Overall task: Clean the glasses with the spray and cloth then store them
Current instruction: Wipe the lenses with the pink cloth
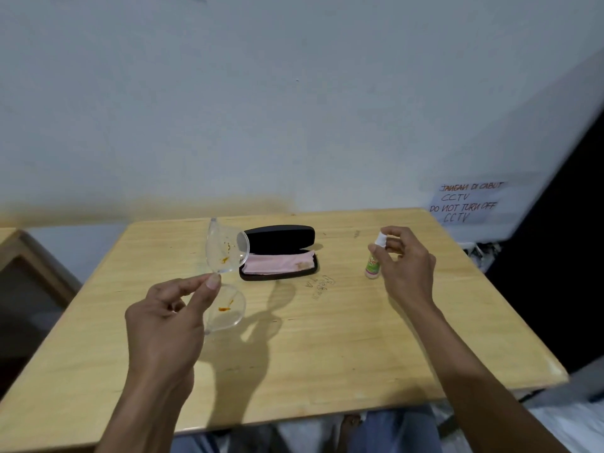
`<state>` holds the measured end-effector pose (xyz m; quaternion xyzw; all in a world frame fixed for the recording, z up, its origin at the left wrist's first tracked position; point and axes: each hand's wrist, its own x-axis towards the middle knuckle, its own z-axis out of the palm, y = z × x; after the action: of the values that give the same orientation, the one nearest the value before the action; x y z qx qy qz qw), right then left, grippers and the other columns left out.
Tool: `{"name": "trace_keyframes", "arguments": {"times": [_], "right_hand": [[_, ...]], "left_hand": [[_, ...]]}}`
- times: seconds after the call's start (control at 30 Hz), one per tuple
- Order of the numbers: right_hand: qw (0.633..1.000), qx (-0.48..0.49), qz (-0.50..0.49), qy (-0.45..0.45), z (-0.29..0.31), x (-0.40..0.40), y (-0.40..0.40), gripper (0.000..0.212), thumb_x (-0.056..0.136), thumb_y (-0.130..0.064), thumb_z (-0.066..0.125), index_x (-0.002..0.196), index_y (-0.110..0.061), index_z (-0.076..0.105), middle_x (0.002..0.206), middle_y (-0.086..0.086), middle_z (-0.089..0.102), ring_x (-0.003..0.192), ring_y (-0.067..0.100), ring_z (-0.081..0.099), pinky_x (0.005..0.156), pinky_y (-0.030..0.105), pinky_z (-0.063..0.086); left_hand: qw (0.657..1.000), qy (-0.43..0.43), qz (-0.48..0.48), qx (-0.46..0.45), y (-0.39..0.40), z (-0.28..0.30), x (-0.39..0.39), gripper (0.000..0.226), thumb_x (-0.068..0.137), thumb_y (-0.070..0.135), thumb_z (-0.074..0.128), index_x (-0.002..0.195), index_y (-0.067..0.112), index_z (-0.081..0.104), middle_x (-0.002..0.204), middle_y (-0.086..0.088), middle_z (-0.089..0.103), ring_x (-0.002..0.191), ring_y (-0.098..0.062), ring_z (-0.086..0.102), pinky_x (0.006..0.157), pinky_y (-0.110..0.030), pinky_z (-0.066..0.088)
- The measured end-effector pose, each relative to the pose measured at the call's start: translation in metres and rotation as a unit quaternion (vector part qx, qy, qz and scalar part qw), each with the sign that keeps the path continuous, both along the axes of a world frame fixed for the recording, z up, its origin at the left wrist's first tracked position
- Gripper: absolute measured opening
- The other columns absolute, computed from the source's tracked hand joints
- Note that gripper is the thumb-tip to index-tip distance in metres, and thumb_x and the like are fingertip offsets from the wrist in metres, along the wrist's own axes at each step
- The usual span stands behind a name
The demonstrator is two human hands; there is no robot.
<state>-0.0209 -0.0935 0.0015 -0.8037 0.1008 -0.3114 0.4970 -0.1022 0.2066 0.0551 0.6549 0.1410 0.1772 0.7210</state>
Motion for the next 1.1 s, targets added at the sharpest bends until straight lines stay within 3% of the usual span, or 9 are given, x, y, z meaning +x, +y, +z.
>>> {"name": "trace_keyframes", "arguments": {"times": [0.17,0.3,0.37,0.43,0.53,0.73,0.97,1.1], "right_hand": [[1.000,-0.001,0.012,0.007,-0.005,0.002,0.000,0.027,0.085,-0.011,0.078,0.109,-0.020,0.068,0.095,0.006,0.073,0.089,0.020,0.070,0.054,0.001,0.044],[0.986,-0.159,-0.050,-0.030,0.000,-0.004,0.002,0.030,0.083,-0.018,0.079,0.111,-0.021,0.068,0.110,0.003,0.071,0.105,0.027,0.060,0.079,0.032,0.045],[0.967,-0.228,-0.053,-0.096,0.005,-0.008,0.014,0.029,0.083,-0.017,0.080,0.110,-0.018,0.070,0.107,0.004,0.071,0.099,0.029,0.059,0.080,0.042,0.048],[0.966,-0.235,0.004,-0.107,0.006,-0.011,0.034,0.025,0.085,-0.018,0.078,0.109,-0.018,0.072,0.099,0.001,0.071,0.091,0.022,0.060,0.080,0.047,0.052],[0.979,-0.189,0.075,-0.028,-0.002,-0.004,0.063,0.019,0.088,-0.025,0.075,0.107,-0.024,0.074,0.095,-0.004,0.069,0.090,0.018,0.059,0.081,0.047,0.053],[0.963,-0.201,0.070,0.166,-0.010,0.034,0.087,0.026,0.095,-0.036,0.065,0.118,-0.028,0.072,0.112,0.002,0.064,0.113,0.024,0.056,0.090,0.043,0.049],[0.935,-0.275,0.044,0.219,-0.015,0.057,0.099,0.028,0.093,-0.039,0.066,0.119,-0.029,0.072,0.119,0.004,0.061,0.111,0.028,0.058,0.085,0.041,0.049],[0.932,-0.283,0.045,0.221,-0.017,0.062,0.105,0.029,0.090,-0.044,0.069,0.114,-0.028,0.074,0.115,0.004,0.059,0.111,0.027,0.058,0.083,0.040,0.051]], "left_hand": [[1.000,0.005,0.006,-0.002,0.004,-0.007,0.001,0.009,0.071,0.025,0.081,0.078,0.020,0.078,0.120,-0.020,0.066,0.093,-0.019,0.051,0.073,-0.022,0.043],[1.000,0.004,0.015,-0.001,0.006,-0.008,0.000,0.008,0.071,0.024,0.081,0.077,0.020,0.078,0.118,-0.017,0.067,0.096,-0.020,0.054,0.078,-0.023,0.043],[1.000,0.005,0.023,0.003,0.008,-0.008,-0.001,0.006,0.072,0.023,0.080,0.076,0.022,0.077,0.118,-0.016,0.067,0.098,-0.021,0.054,0.075,-0.022,0.043],[1.000,0.005,0.029,0.005,0.011,-0.009,-0.002,0.002,0.072,0.025,0.081,0.072,0.024,0.079,0.116,-0.014,0.067,0.098,-0.022,0.055,0.073,-0.023,0.043],[0.999,0.005,0.028,0.022,0.017,-0.010,-0.004,0.005,0.073,0.025,0.080,0.071,0.030,0.080,0.107,-0.006,0.065,0.087,-0.017,0.049,0.071,-0.027,0.041],[0.997,0.017,0.049,0.050,0.032,-0.012,-0.008,0.003,0.075,0.023,0.079,0.075,0.025,0.077,0.112,-0.010,0.065,0.084,-0.015,0.046,0.070,-0.027,0.041],[0.996,0.032,0.057,0.063,0.045,-0.016,-0.005,0.004,0.075,0.021,0.078,0.079,0.020,0.076,0.112,-0.014,0.063,0.077,-0.008,0.046,0.067,-0.022,0.040],[0.994,0.036,0.068,0.078,0.050,-0.018,-0.001,0.005,0.074,0.021,0.079,0.079,0.022,0.076,0.109,-0.012,0.064,0.067,0.008,0.048,0.066,-0.010,0.042]]}}
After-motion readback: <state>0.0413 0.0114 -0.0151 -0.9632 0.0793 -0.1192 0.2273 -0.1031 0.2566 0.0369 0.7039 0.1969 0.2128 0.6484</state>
